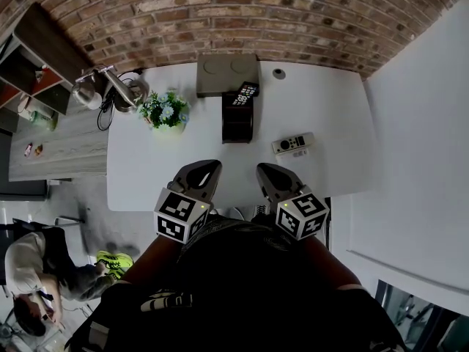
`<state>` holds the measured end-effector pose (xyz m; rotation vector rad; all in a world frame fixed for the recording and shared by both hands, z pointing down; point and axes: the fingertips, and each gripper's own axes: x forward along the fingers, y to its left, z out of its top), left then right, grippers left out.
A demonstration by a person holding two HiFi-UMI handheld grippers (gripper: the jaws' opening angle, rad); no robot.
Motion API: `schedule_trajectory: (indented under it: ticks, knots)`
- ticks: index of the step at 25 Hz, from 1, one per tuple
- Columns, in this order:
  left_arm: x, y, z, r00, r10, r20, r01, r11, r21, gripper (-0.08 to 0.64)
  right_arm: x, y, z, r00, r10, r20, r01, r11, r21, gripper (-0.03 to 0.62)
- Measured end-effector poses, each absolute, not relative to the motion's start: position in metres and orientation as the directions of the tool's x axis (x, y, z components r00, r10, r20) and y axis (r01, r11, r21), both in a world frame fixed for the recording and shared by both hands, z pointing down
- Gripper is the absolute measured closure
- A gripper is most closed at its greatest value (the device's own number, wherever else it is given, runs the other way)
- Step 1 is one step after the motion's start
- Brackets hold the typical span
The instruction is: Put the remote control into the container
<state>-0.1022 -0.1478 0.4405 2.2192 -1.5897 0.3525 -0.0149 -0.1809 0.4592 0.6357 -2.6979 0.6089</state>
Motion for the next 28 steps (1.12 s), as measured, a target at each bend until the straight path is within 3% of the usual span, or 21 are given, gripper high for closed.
schedule_trajectory:
  ticks: [9, 16, 20, 24, 28]
  knots:
    - [-0.088, -0.156, 0.468, 0.319, -0.797, 0.512, -0.948, -0.268, 0.174, 0.555, 0.006, -0.193, 0.480, -0.834, -0.339, 0.436, -0.502, 0.793, -0.346, 0.583]
    - [-0.072, -0.159, 0.496, 0.361, -0.722, 0.590, -0.932, -0.259, 0.253, 0.554, 0.038, -0.213, 0.524, -0.757, -0.294, 0.584, -0.489, 0.848, -0.207, 0.583]
    - [-0.069, -0.158, 0.512, 0.350, -0.703, 0.619, -0.935, -0.217, 0.282, 0.555, 0.054, -0.215, 0.571, -0.653, -0.188, 0.734, -0.332, 0.942, -0.054, 0.581]
    - [-0.068, -0.161, 0.521, 0.319, -0.705, 0.634, -0.944, -0.176, 0.279, 0.555, 0.083, -0.242, 0.626, -0.454, -0.238, 0.859, -0.062, 0.970, 0.236, 0.580]
    - [-0.066, -0.163, 0.526, 0.292, -0.709, 0.642, -0.950, -0.138, 0.279, 0.554, 0.099, -0.259, 0.653, -0.376, -0.231, 0.897, 0.101, 0.952, 0.288, 0.527]
